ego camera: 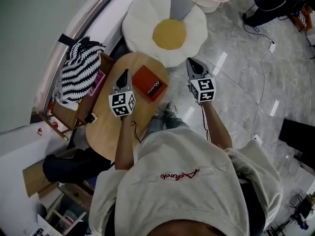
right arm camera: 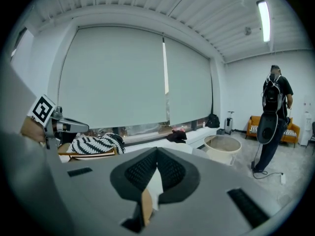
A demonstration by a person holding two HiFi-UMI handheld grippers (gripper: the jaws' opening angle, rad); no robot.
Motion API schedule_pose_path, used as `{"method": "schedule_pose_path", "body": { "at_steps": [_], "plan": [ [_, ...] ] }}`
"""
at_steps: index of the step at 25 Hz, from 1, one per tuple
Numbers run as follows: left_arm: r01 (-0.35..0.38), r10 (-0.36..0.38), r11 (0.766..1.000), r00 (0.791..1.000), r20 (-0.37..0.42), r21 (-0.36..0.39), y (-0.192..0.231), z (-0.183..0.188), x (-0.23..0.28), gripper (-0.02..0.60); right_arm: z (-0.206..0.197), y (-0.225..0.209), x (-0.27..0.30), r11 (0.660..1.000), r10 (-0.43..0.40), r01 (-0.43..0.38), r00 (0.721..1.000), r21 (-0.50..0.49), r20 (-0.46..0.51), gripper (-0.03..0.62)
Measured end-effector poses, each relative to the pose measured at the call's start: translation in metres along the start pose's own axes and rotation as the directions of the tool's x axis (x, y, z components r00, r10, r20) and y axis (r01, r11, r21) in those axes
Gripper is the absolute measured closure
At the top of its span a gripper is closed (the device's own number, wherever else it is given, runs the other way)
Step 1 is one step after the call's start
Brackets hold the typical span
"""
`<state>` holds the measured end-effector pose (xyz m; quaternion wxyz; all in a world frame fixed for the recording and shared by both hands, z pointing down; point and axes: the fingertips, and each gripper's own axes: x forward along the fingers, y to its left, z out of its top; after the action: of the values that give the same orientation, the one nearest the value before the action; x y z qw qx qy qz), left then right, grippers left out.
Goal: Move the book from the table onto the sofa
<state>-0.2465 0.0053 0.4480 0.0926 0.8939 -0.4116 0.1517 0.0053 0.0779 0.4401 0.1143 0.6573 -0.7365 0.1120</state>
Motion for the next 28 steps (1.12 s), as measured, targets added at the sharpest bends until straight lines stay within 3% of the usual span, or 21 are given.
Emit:
{"method": "schedule_pose_path", "body": {
  "at_steps": [6, 16, 28],
  "plan": [
    [-0.022, 0.020, 0.999, 0.999, -0.049, -0.047, 0.020, -0.030, -0.006, 0.572, -0.016, 0.011, 0.015, 1.000, 0.017, -0.017, 0.998, -0.010, -0.055, 0.585],
    [-0.101, 0.076, 0.984, 0.983, -0.168, -0.144, 0.054, -0.106, -0.037, 0.572, -0.063, 0.065, 0.056, 0.991, 0.129, -0.134, 0.977, -0.019, -0.169, 0.585],
    [-0.120, 0.048, 0.964, 0.956, -0.291, -0.237, 0.045, -0.210, -0.057, 0.572, -0.149, 0.108, 0.065, 0.980, 0.193, -0.198, 0.935, 0.013, -0.297, 0.585]
  ]
}}
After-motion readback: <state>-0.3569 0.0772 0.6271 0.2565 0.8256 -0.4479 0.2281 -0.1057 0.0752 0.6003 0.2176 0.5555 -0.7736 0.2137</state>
